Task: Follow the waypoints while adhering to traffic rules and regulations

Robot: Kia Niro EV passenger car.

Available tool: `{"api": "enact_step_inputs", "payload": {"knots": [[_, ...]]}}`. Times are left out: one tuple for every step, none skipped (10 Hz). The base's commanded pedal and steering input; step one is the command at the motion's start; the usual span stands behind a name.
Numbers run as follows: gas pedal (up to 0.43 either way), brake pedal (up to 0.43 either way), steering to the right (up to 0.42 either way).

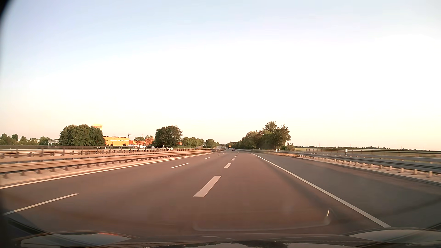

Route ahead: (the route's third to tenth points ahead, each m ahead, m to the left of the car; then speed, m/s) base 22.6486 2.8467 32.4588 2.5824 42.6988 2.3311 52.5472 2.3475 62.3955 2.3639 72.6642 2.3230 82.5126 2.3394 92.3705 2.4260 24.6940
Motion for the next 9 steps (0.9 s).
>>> {"api": "enact_step_inputs", "payload": {"knots": [[0.642, 0.018, -0.008], [0.642, 0.018, -0.008], [0.642, 0.018, -0.006], [0.642, 0.018, -0.005], [0.642, 0.018, -0.005], [0.642, 0.018, -0.005], [0.642, 0.018, -0.004], [0.642, 0.018, -0.004], [0.642, 0.012, -0.003]]}}
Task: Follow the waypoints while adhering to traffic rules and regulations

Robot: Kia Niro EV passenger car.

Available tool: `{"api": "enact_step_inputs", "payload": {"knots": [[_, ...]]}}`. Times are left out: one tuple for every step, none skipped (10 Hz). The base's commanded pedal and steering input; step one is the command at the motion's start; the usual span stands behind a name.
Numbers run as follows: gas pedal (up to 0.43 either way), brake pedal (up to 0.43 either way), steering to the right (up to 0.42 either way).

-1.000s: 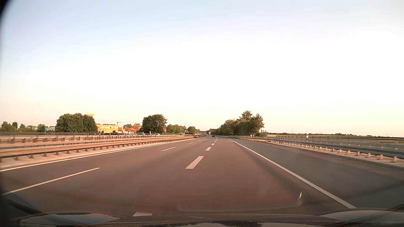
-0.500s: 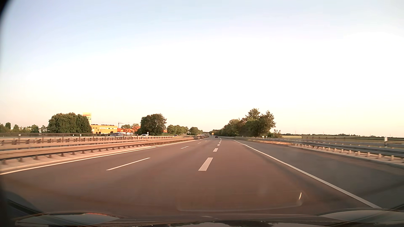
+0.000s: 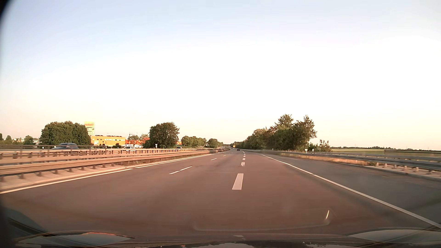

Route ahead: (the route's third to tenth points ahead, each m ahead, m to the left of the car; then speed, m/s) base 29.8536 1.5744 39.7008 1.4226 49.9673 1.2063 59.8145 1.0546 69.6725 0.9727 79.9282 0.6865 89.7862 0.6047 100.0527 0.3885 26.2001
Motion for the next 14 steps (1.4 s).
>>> {"api": "enact_step_inputs", "payload": {"knots": [[0.642, 0.018, -0.001], [0.642, 0.018, -0.002], [0.642, 0.018, -0.002], [0.642, 0.018, -0.001], [0.642, 0.018, 0.001], [0.642, 0.018, 0.004], [0.642, 0.018, 0.005], [0.642, 0.018, 0.004], [0.630, 0.018, 0.005], [0.622, 0.018, 0.005], [0.598, 0.012, 0.005], [0.598, 0.018, 0.005], [0.610, 0.018, 0.004], [0.630, 0.018, 0.003]]}}
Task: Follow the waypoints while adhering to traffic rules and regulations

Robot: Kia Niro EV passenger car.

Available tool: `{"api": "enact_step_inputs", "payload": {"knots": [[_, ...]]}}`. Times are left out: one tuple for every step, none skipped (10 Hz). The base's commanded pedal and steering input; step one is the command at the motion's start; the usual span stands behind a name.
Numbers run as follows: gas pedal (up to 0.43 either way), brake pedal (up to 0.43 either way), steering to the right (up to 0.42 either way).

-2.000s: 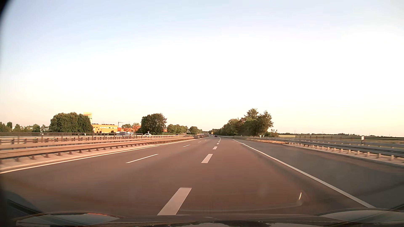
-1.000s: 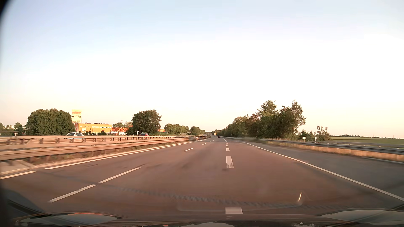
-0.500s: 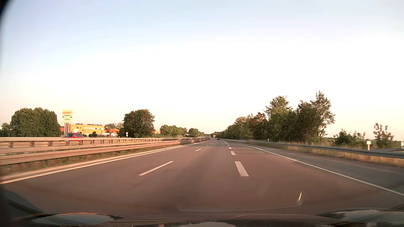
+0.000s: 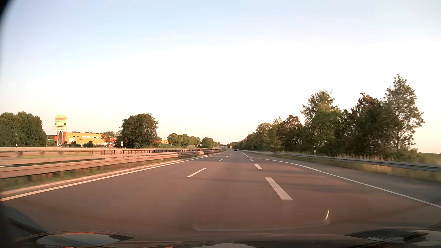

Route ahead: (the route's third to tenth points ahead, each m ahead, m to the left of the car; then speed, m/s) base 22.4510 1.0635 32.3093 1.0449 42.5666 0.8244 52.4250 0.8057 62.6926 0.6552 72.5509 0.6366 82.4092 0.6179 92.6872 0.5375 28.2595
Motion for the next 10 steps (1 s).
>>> {"api": "enact_step_inputs", "payload": {"knots": [[0.713, 0.012, 0.003], [0.760, 0.018, 0.002], [0.760, 0.018, 0.000], [0.799, 0.018, 0.000], [0.831, 0.012, 0.000], [0.831, 0.018, 0.000], [0.831, 0.018, 0.000], [0.831, 0.018, 0.000], [0.823, 0.012, 0.000], [0.823, 0.018, 0.000]]}}
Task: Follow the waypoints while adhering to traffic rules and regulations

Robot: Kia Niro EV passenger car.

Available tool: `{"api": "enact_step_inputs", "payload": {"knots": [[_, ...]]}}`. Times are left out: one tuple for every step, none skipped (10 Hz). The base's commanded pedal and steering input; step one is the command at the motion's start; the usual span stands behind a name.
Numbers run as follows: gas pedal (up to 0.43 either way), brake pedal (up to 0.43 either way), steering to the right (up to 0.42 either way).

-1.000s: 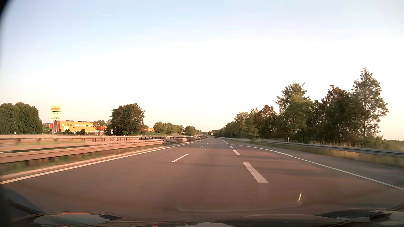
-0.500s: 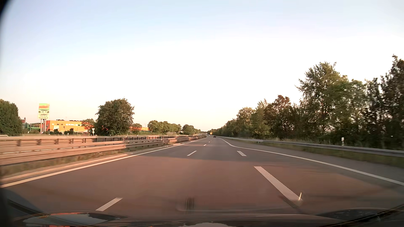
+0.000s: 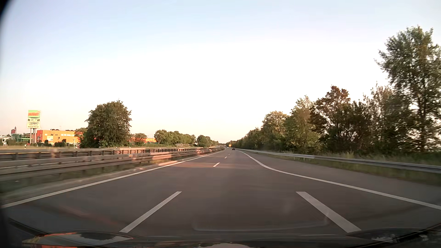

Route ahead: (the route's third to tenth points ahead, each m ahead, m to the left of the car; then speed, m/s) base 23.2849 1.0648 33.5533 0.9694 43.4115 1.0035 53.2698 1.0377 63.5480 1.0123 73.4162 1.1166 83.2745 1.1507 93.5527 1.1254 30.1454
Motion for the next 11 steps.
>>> {"api": "enact_step_inputs", "payload": {"knots": [[0.823, 0.012, 0.000], [0.823, 0.018, 0.002], [0.823, 0.018, 0.003], [0.823, 0.018, 0.004], [0.823, 0.018, 0.003], [0.823, 0.018, 0.003], [0.811, 0.018, 0.003], [0.799, 0.018, 0.002], [0.780, 0.018, 0.002], [0.760, 0.018, 0.001], [0.732, 0.018, 0.000]]}}
